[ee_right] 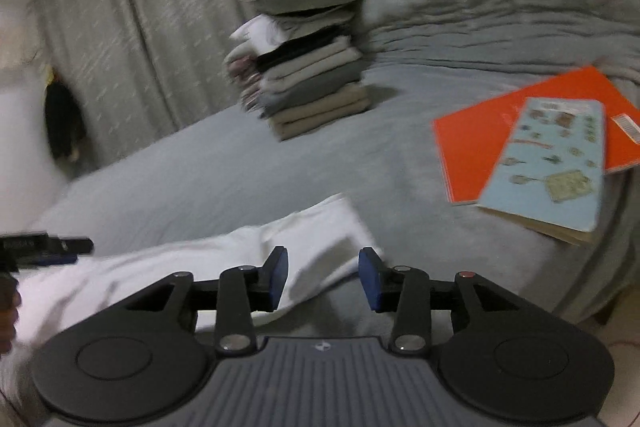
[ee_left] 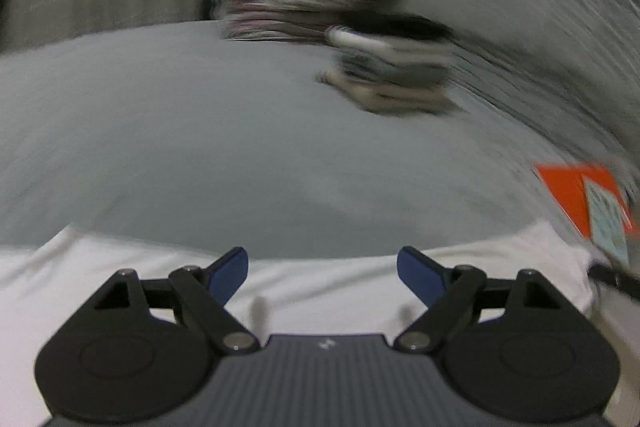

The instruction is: Fold clothes

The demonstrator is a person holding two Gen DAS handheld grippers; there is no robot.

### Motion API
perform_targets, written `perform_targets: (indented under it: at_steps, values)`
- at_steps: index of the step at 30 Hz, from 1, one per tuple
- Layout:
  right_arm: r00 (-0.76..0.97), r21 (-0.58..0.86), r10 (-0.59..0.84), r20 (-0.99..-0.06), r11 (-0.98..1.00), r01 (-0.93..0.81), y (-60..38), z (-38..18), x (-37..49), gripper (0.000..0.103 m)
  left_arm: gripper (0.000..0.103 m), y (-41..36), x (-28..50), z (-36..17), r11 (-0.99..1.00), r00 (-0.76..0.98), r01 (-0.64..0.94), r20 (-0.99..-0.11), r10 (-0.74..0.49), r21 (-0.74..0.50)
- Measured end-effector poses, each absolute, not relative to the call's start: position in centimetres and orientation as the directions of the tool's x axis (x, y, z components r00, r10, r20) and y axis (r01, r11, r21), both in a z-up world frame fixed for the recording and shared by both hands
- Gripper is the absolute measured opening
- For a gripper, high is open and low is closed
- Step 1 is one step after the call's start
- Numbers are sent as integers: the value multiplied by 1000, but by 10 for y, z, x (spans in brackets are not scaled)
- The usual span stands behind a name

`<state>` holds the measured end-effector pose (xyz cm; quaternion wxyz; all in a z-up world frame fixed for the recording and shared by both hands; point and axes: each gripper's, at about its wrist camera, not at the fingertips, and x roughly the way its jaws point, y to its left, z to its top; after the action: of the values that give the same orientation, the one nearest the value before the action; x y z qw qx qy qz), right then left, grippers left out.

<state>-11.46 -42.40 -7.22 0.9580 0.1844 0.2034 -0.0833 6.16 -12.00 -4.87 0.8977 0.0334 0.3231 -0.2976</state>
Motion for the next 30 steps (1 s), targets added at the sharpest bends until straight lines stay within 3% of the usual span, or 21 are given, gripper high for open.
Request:
perform_targets:
  at_steps: [8, 13, 14, 15, 16, 17, 18, 19, 27, 30]
  values:
    - [903, 368, -105, -417, 889, 273, -446, -80, -121, 40, 85, -243, 72, -58, 607, 384, 786, -675, -631, -121]
    - [906, 383, -75, -417, 890, 250, -443, -85, -114, 39, 76, -304, 74, -75, 495, 267, 860, -720, -641, -122]
    - [906, 383, -69, -418, 891, 244, -442, -86, -114, 37, 75, -311, 73, -76, 487, 262, 865, -719, -643, -120]
    - [906, 383, -63, -419, 892, 239, -442, -86, -114, 27, 71, -317, 72, -76, 478, 257, 871, -719, -646, -117]
    - [905, 384, -57, -421, 893, 235, -442, -87, -113, 21, 61, -324, 72, -77, 469, 253, 876, -719, -648, -115]
    - [904, 389, -55, -424, 890, 236, -443, -89, -113, 8, 55, -330, 72, -77, 460, 243, 880, -718, -652, -121]
    - [904, 398, -52, -424, 886, 238, -445, -90, -113, 7, 36, -332, 73, -75, 452, 220, 880, -715, -663, -148]
    - [908, 411, -53, -415, 880, 239, -446, -89, -115, 7, 6, -335, 74, -74, 443, 197, 879, -712, -674, -176]
    - [940, 421, -130, -315, 869, 261, -444, -64, -140, 6, 6, -328, 72, -54, 412, 202, 870, -567, -799, -270]
    - [915, 379, -155, -372, 875, 302, -440, -71, -135, 6, 6, -338, 73, -69, 422, 199, 876, -619, -760, -236]
